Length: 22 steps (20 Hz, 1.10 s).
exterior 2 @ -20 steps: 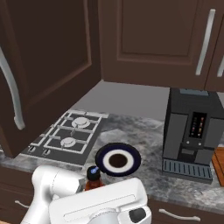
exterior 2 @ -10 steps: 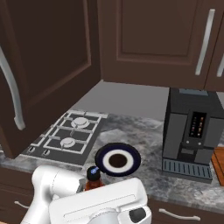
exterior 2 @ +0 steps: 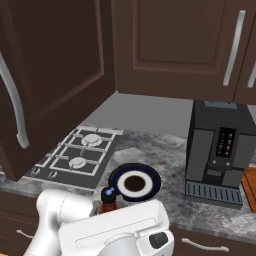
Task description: Pick the chicken drumstick from the plate and place it on the cutting board. Then pick the condiment bottle from the cabinet and place it next to the cutting board.
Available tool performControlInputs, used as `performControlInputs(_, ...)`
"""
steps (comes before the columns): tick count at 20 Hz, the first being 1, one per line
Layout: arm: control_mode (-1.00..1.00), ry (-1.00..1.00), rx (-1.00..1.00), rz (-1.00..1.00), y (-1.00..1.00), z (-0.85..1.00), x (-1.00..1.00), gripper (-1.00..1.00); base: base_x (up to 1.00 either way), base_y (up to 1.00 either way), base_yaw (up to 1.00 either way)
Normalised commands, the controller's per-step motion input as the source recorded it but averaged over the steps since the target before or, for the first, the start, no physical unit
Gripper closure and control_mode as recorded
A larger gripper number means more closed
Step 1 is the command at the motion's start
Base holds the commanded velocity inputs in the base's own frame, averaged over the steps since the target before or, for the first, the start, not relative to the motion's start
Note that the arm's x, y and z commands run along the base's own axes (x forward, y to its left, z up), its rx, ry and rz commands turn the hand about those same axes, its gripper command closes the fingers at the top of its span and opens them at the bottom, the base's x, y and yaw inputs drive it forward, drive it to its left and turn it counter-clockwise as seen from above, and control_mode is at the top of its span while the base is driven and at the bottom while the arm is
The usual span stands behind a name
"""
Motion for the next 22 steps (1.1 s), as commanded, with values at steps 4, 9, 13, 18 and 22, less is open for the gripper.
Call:
performControlInputs(4, -1.00, 0.00, 0.00, 0.00, -0.03, -0.03, 0.05, 1.00, 0.00, 0.00, 0.00)
performControlInputs(9, -1.00, 0.00, 0.00, 0.00, -0.22, -0.08, 0.14, 1.00, 0.00, 0.00, 0.00)
performControlInputs(13, -1.00, 0.00, 0.00, 0.00, -0.39, -0.12, 0.29, 1.00, 0.00, 0.00, 0.00)
performControlInputs(18, -1.00, 0.00, -0.01, 0.00, -0.35, -0.07, 0.26, 1.00, 0.00, 0.00, 0.00)
performControlInputs(22, -1.00, 0.00, -0.01, 0.00, -0.32, -0.14, 0.20, 1.00, 0.00, 0.00, 0.00)
